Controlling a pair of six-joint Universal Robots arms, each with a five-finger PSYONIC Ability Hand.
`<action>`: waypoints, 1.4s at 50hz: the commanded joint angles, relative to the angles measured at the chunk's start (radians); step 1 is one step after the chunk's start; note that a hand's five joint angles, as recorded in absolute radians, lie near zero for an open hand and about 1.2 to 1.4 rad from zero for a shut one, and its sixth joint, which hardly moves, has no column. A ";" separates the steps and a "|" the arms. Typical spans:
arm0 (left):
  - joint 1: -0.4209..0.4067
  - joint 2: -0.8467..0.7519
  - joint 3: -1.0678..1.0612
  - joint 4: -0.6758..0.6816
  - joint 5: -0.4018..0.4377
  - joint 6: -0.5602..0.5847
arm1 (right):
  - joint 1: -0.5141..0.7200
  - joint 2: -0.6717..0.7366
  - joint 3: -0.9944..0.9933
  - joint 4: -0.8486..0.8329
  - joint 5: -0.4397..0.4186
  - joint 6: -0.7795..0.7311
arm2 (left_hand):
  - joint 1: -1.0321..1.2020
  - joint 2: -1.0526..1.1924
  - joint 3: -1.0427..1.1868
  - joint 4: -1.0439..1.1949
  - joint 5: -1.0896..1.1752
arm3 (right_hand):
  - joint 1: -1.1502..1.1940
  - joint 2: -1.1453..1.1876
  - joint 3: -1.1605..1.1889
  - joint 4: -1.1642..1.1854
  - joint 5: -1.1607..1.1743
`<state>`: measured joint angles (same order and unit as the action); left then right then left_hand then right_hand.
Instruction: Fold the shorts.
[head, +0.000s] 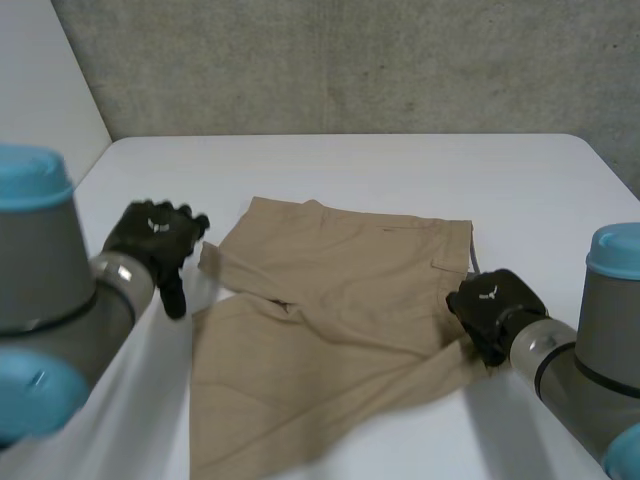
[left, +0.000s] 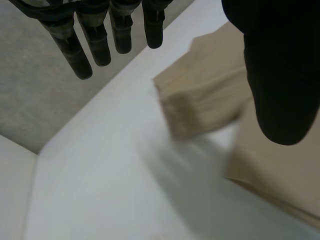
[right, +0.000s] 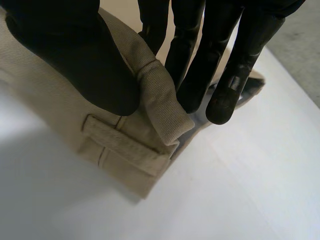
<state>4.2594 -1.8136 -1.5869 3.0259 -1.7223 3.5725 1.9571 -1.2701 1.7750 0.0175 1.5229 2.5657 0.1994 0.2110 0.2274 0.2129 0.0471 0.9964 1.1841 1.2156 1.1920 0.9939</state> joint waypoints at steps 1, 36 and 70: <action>-0.085 0.177 -0.232 -0.082 0.006 -0.170 | -0.003 0.024 -0.049 -0.053 -0.009 0.208 | 0.052 0.041 0.024 0.039 0.030 | 0.400 0.212 0.181 0.204 0.228; -0.286 -0.001 -0.305 0.051 -0.137 -0.380 | -0.004 0.052 -0.083 -0.070 -0.036 0.326 | 1.197 1.185 1.169 1.183 1.175 | 0.400 0.212 0.181 0.204 0.228; -0.041 -0.820 1.056 0.036 0.015 0.060 | 0.011 0.504 -0.733 -0.240 0.095 -0.062 | 1.197 1.185 1.169 1.183 1.175 | 0.400 0.212 0.181 0.204 0.228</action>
<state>4.1752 -2.3901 -0.8340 3.0534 -1.7395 3.5722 1.9682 -0.9239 1.1859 -0.1324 1.5848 2.5724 1.1421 1.1945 1.1921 1.1972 1.0026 0.9990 1.1842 1.2155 1.1924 0.9939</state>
